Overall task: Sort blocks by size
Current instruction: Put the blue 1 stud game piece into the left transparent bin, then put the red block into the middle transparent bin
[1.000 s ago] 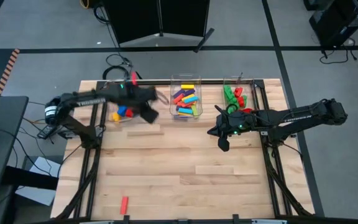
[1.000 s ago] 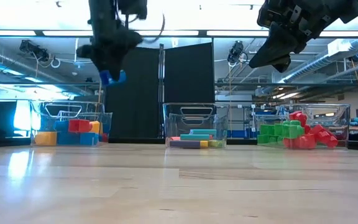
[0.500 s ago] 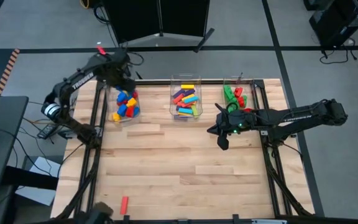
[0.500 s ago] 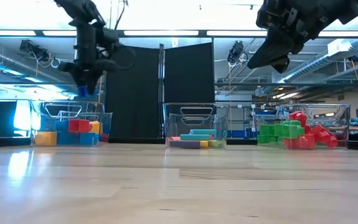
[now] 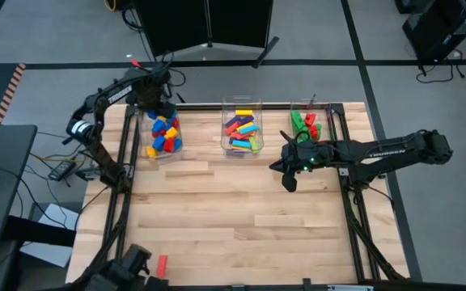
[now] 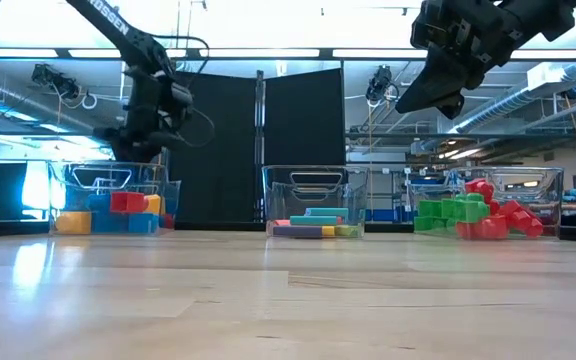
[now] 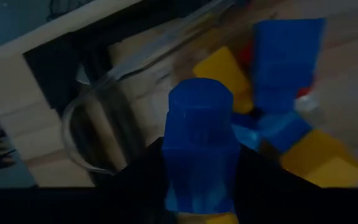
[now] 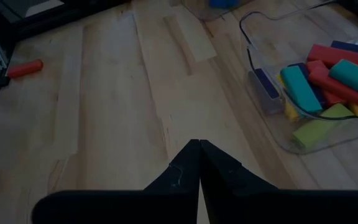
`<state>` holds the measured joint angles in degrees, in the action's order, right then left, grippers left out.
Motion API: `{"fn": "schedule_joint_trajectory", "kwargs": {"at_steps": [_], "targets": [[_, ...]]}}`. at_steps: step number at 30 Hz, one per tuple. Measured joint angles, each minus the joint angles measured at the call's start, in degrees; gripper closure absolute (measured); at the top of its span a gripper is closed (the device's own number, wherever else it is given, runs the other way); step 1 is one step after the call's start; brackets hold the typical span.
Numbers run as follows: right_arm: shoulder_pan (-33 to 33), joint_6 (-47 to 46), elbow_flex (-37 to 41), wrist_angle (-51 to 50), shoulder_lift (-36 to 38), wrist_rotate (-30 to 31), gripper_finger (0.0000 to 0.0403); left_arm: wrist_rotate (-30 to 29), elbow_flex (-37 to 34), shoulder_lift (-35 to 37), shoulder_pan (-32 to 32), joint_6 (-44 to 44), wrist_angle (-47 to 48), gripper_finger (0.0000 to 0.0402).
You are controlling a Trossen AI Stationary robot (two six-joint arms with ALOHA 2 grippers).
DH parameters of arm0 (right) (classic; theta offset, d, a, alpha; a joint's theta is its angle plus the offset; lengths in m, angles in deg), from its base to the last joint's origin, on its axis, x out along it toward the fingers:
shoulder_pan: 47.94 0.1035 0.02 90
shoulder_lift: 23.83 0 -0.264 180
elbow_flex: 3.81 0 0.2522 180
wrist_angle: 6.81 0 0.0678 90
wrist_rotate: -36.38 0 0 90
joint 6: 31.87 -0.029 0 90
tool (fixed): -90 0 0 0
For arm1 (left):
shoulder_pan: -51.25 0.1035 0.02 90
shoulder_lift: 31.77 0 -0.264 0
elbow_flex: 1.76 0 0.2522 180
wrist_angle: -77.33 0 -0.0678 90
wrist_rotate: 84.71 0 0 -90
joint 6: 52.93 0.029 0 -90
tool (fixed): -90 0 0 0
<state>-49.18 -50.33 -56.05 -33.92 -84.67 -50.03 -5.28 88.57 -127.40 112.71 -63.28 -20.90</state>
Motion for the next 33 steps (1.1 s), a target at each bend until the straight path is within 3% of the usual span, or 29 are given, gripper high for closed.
{"fn": "schedule_joint_trajectory", "kwargs": {"at_steps": [4,10,24,33], "targets": [[0.0,0.0,0.0,-0.01,0.0,0.0,0.0382,-3.56,-0.01,-1.85,0.17,0.89,2.25,0.026],[0.0,0.05,0.0,-0.04,0.0,0.0,0.0382,-4.0,0.0,-2.17,0.15,0.91,2.39,0.0256],[-0.5,0.22,0.0,-0.07,0.0,1.77,0.0382,-3.84,0.0,-2.12,-0.04,0.24,4.25,0.019],[-0.48,0.22,0.0,-0.07,-0.01,1.81,0.0382,-2.53,0.02,6.15,-5.49,-4.69,5.61,0.0189]]}}
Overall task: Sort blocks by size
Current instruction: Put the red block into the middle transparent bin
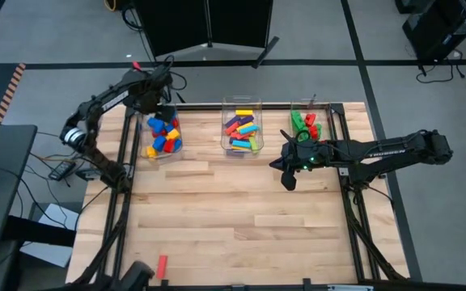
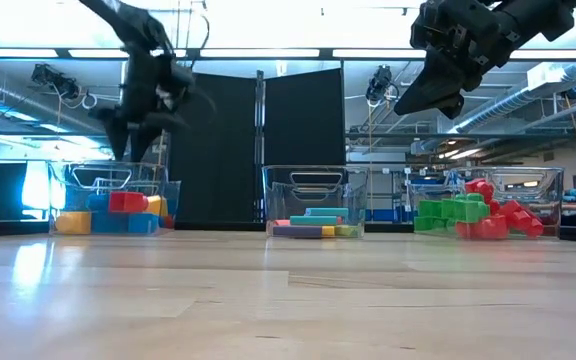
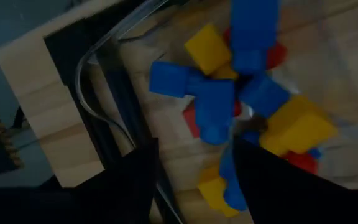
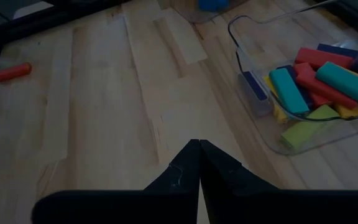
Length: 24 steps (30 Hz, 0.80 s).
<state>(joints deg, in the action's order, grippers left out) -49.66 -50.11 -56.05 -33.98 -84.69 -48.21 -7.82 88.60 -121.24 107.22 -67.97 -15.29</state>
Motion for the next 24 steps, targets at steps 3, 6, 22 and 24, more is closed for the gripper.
{"fn": "schedule_joint_trajectory", "kwargs": {"at_steps": [3,6,22,24], "targets": [[0.0,0.0,0.0,0.0,0.01,0.0,0.0382,-0.75,0.0,4.07,-3.87,-3.12,0.12,0.0188],[0.0,0.0,0.0,0.0,0.01,0.0,0.0382,-0.71,0.0,6.9,-8.83,-6.66,1.08,0.0188],[0.0,0.0,0.0,0.0,0.0,-0.38,0.0382,-3.29,0.0,8.73,-50.45,-32.85,2.52,0.0188],[0.0,0.0,0.0,0.0,0.0,-0.57,0.0382,-3.17,0.0,8.73,-54.52,-37.31,2.56,0.0188]]}}
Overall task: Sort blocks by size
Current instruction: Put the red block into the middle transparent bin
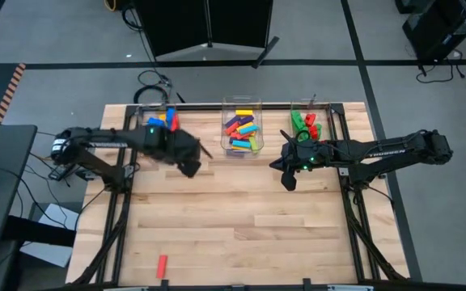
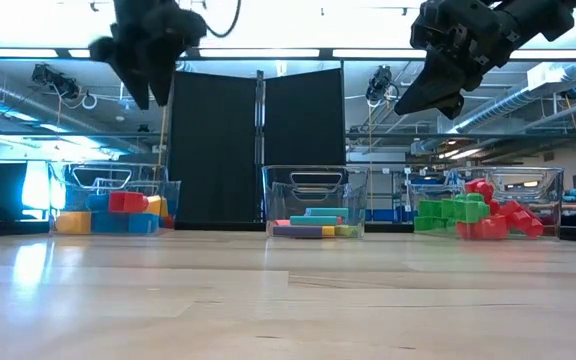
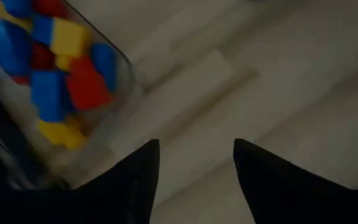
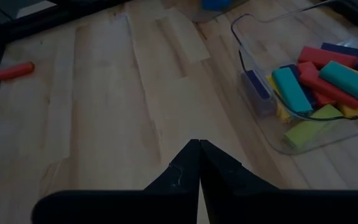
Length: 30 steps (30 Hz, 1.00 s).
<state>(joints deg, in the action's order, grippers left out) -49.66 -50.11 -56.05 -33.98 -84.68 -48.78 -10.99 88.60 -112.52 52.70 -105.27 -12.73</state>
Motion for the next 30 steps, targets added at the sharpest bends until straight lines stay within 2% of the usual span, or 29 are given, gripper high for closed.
{"fn": "schedule_joint_trajectory", "kwargs": {"at_steps": [8,11,16,20,26,30], "targets": [[0.84,3.66,0.0,-0.58,1.8,-6.31,0.0383,-0.48,0.0,-0.15,-15.41,-20.02,0.06,0.0188],[2.36,6.2,0.0,-1.2,4.88,-5.99,0.0388,-2.91,0.0,-0.35,-20.62,-28.01,0.27,0.0188],[4.34,8.91,1.14,-2.48,12.26,-2.72,0.0391,-3.63,-0.02,-1.31,-26.66,-38.01,1.14,0.0188],[5.21,8.82,8.14,0.06,20.71,-1.53,0.0384,-3.98,-0.02,-2.41,-29.15,-43.39,1.61,0.0188],[6.77,7.86,22.56,13.53,36.75,-3.17,0.0387,-3.9,-0.02,-4.2,-30.75,-45.87,0.16,0.0188],[7.21,5.08,27.8,13.63,45.78,-3.36,0.039,-3.64,-0.02,-4.58,-30.81,-47.27,-0.58,0.0188]]}}
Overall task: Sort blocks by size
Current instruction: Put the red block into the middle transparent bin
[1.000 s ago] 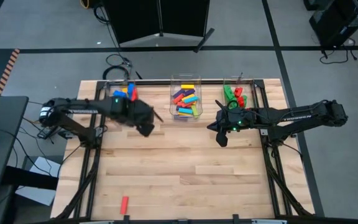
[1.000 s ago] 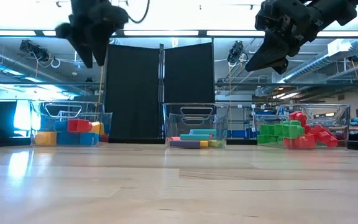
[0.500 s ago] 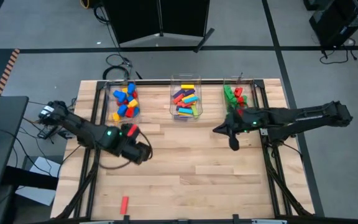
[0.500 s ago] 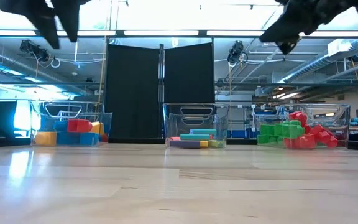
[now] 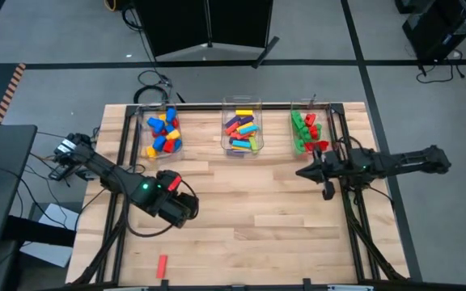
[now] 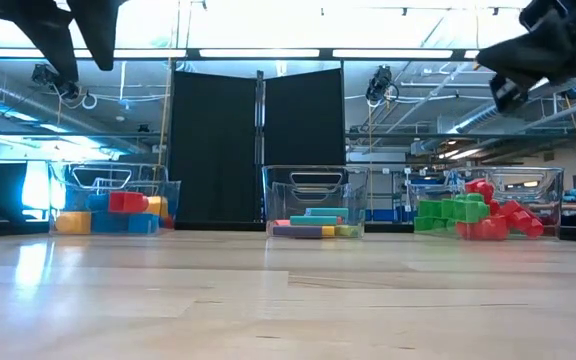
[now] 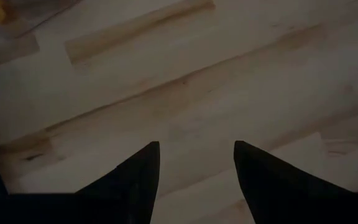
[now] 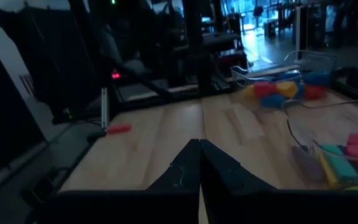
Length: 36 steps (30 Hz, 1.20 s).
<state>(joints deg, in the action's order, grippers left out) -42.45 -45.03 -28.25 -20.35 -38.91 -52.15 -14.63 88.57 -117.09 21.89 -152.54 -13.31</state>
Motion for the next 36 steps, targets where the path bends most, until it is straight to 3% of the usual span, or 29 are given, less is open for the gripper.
{"fn": "schedule_joint_trajectory", "kwargs": {"at_steps": [9,13,26,33,36], "targets": [[0.0,1.17,1.6,-13.39,14.69,1.75,0.0389,0.15,0.0,0.01,-1.03,-1.41,-1.03,0.0188],[-0.02,1.38,1.86,-18.31,14.78,1.88,0.0386,0.0,0.0,0.02,-1.93,-3.35,-1.03,0.0188],[-0.19,2.04,10.33,1.49,14.46,3.29,0.0389,-0.61,0.0,0.03,-2.29,-5.64,-2.3,0.0188],[-1.35,1.32,10.25,1.38,13.9,4.48,0.0365,1.64,0.02,-2.21,-5.45,-6.02,-5.59,0.0188],[-1.39,1.32,10.25,1.38,13.9,4.48,0.0358,5.54,0.02,-4.95,-7.01,-8.49,-6.24,0.0188]]}}
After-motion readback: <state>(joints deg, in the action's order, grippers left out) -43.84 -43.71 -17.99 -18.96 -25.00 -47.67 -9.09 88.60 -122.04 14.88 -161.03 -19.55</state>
